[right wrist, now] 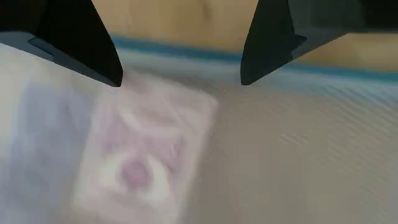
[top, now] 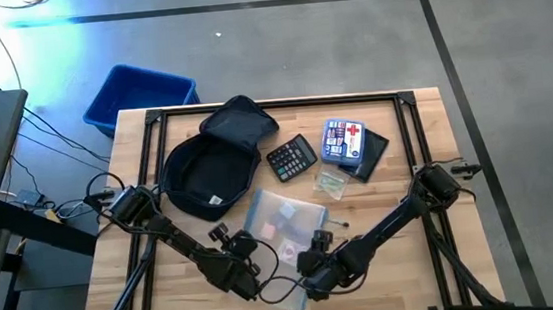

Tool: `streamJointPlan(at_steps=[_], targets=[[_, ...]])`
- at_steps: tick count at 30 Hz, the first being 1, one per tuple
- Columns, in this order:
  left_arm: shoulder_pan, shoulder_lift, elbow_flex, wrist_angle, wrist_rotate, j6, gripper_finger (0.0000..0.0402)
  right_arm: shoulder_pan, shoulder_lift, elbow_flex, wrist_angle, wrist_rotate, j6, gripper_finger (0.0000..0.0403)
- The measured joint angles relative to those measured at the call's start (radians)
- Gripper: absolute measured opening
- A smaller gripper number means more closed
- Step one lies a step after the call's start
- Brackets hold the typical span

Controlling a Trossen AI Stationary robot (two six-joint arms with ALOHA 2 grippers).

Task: Unpack backpack
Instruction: Remove the playing card from the transparent zip bag

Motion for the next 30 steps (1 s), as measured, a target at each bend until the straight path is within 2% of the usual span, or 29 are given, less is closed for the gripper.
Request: streamJointPlan(at_steps=[3, 6, 11, 16, 20, 22, 25, 30], targets=[[-0.005, 0.000, 0.000, 0.000, -0.001, 0.000, 0.0000, 0.019, 0.000, 0.000, -0.089, -0.005, 0.059, 0.0313], [-0.006, 0.000, 0.000, -0.001, 0.003, 0.001, 0.0000, 0.039, 0.000, 0.000, -0.082, 0.002, 0.080, 0.0313], [-0.006, -0.002, 0.004, -0.014, 0.014, 0.010, 0.0000, 0.048, 0.003, 0.000, 0.031, 0.034, 0.061, 0.0313], [-0.003, -0.002, -0.025, 0.050, -0.036, 0.080, 0.0000, 0.030, 0.011, 0.000, 0.178, 0.044, 0.026, 0.0313], [0.019, -0.012, -0.085, 0.150, -0.043, 0.113, 0.0000, 0.025, 0.011, 0.000, 0.232, 0.145, -0.030, 0.0313], [0.028, -0.012, -0.107, 0.144, -0.035, 0.083, 0.0000, 0.025, 0.006, 0.000, 0.197, 0.176, -0.029, 0.0313], [0.030, -0.013, -0.110, 0.035, -0.019, 0.014, 0.0000, 0.031, -0.011, 0.000, 0.056, 0.162, 0.025, 0.0311], [0.019, -0.009, -0.087, -0.080, 0.006, -0.065, 0.0000, 0.049, -0.011, 0.000, -0.181, 0.153, 0.136, 0.0282]])
